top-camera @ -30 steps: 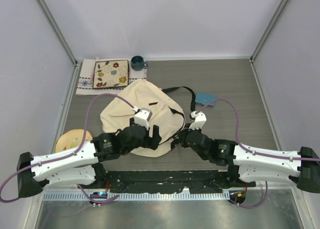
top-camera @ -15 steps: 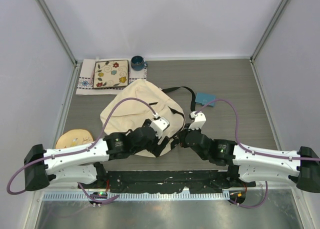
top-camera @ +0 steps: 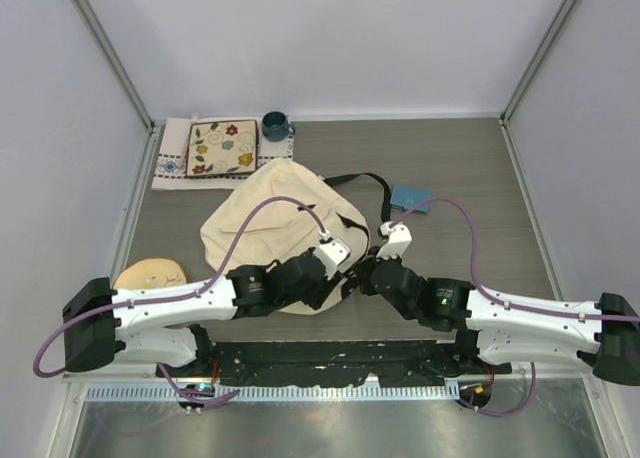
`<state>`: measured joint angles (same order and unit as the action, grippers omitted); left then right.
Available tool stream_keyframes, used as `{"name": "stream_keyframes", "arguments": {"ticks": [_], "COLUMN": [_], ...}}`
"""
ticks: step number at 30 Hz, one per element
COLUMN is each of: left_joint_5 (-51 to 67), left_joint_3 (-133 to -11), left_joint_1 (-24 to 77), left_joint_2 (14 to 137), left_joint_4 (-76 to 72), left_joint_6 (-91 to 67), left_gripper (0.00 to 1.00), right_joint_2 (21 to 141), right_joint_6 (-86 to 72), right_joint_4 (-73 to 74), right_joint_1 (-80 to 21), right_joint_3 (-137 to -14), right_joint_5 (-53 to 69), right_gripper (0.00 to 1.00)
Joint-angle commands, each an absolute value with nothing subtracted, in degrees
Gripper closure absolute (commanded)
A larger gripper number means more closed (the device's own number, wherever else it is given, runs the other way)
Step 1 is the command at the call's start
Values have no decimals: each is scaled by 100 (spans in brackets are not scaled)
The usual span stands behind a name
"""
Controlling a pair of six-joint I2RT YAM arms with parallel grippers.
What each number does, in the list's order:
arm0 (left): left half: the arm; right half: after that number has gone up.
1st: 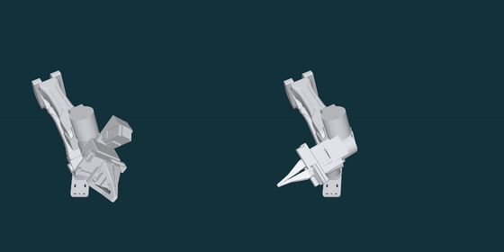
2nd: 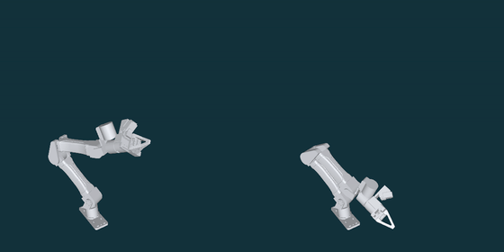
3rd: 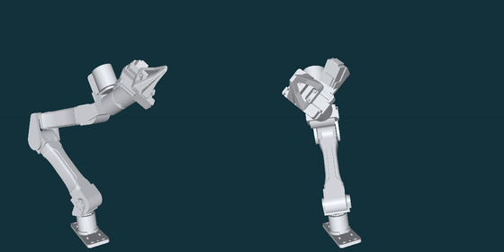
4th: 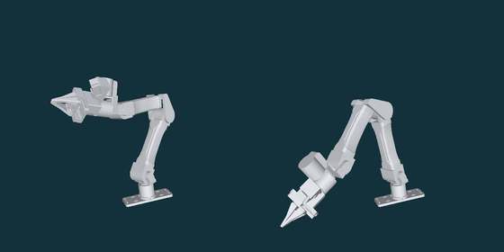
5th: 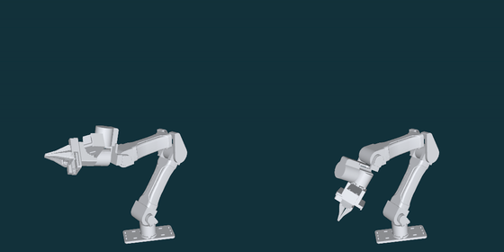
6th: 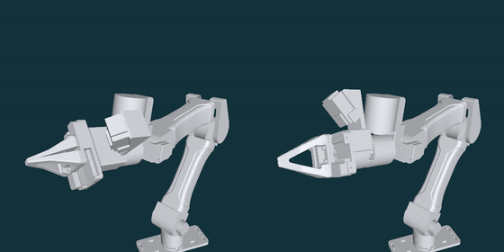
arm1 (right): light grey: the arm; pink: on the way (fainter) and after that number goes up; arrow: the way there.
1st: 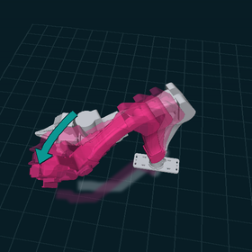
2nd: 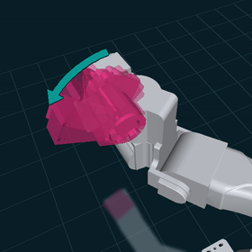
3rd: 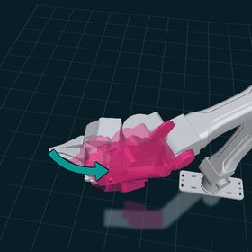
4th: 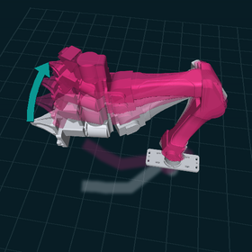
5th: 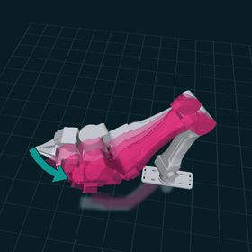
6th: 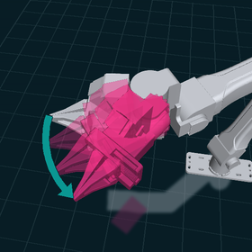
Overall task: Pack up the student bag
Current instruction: Zip the student bag at the center of the board.
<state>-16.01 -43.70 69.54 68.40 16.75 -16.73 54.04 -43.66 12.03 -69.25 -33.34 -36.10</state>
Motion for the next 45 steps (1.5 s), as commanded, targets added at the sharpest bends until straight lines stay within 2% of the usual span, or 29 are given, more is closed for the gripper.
{"name": "stream_keyframes", "arguments": {"ticks": [1,2,4,5,7,8,9,21,33,35,36,37,40,45], "left_joint_5": [-1793,-1776,-1793,-1793,-1802,-1802,-1810,-1231,-931,-1028,-1089,-1133,-1439,-1986], "left_joint_3": [-4324,-4307,-4228,-4193,-4096,-4061,-3974,-2963,-2514,-2435,-2435,-2452,-2636,-3189], "left_joint_1": [6970,6978,6979,6979,6979,6979,6979,6979,6996,6996,6987,6996,6996,6996], "left_joint_2": [6934,6952,6961,6952,6917,6900,6873,5986,5353,5107,5019,4801,4370,4148], "left_joint_4": [1292,1301,1301,1292,1379,1406,1432,1599,1661,1705,1749,1766,1810,1566], "left_joint_6": [-1819,-1845,-1916,-1977,-2056,-2170,-2240,-3286,-3955,-4086,-4113,-4122,-4131,-3693], "left_gripper": [56,64,72,81,90,98,100,100,100,78,65,48,33,18], "right_joint_2": [5344,5335,5317,5317,5309,5309,5309,5423,5379,5283,5239,5186,5028,4904], "right_joint_6": [-4324,-4316,-4307,-4315,-4315,-4315,-4333,-4245,-4060,-4061,-4043,-4078,-4209,-4403], "right_joint_4": [1037,1037,1046,1046,1037,1037,1046,1169,1169,1108,1055,985,888,896], "right_joint_1": [-6899,-6899,-6899,-6899,-6908,-6900,-6899,-6381,-5810,-5810,-5810,-5818,-5897,-6134], "right_joint_3": [-3612,-3612,-3612,-3612,-3604,-3604,-3586,-3814,-3718,-3648,-3534,-3481,-3218,-2989], "right_joint_5": [-3753,-3770,-3797,-3806,-3867,-3902,-3955,-4140,-3806,-3569,-3455,-3219,-2954,-2900], "right_gripper": [99,99,99,99,99,99,99,99,99,99,99,99,99,99]}}
